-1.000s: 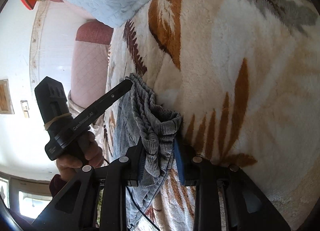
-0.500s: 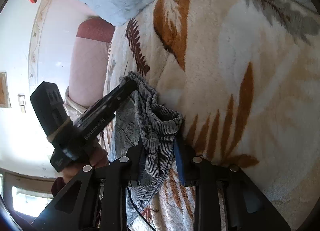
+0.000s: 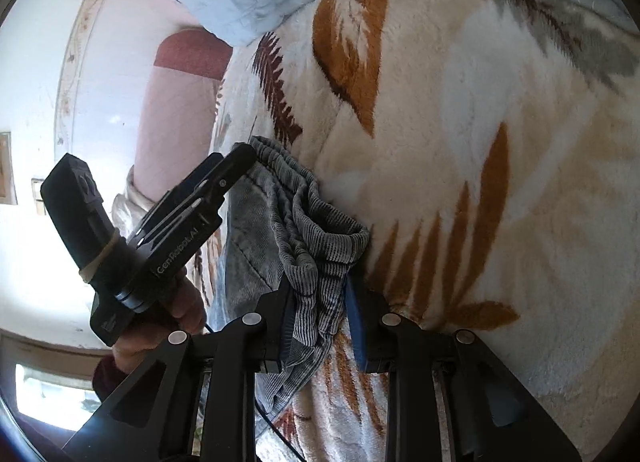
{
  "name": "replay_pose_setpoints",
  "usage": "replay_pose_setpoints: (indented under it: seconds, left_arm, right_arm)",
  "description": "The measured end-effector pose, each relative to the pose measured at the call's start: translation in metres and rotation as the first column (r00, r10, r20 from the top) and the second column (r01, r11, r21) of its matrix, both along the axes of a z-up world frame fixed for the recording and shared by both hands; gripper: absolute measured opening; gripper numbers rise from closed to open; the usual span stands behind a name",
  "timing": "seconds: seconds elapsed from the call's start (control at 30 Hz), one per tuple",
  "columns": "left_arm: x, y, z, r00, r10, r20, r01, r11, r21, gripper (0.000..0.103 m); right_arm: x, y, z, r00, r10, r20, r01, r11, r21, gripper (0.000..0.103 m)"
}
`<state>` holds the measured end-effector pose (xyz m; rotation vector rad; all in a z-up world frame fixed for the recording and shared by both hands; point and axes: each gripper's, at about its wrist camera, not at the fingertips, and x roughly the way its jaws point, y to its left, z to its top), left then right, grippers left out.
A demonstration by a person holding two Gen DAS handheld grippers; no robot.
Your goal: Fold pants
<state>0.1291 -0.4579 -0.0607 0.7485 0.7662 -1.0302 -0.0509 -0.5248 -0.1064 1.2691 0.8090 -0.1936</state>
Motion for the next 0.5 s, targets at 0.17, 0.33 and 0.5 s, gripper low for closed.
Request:
replay_pose_setpoints:
  seconds: [0.17,0.33,0.5]
  left_arm:
    - [0.012,-0.007,-0.016,0.995,0.004,-0.098,-0.001,1.000,0.031,0.057]
    - [0.017,-0.013,-0.020,0.986,-0.014,-0.163,0.020,0.999,0.031,0.041]
    - [0.024,-0.005,-0.017,0.980,-0.011,-0.198,0.012,1.000,0.005,0.031]
  right_arm:
    - [0.001,-0.002,0.000,1.000,0.006,0.000,-0.006,1.000,0.005,0.022]
    - [0.002,-0.003,-0.002,1.000,0.008,0.004,-0.008,1.000,0.018,0.022]
    - [0.003,-0.004,-0.002,1.000,0.016,0.004,-0.016,1.000,0.014,0.022]
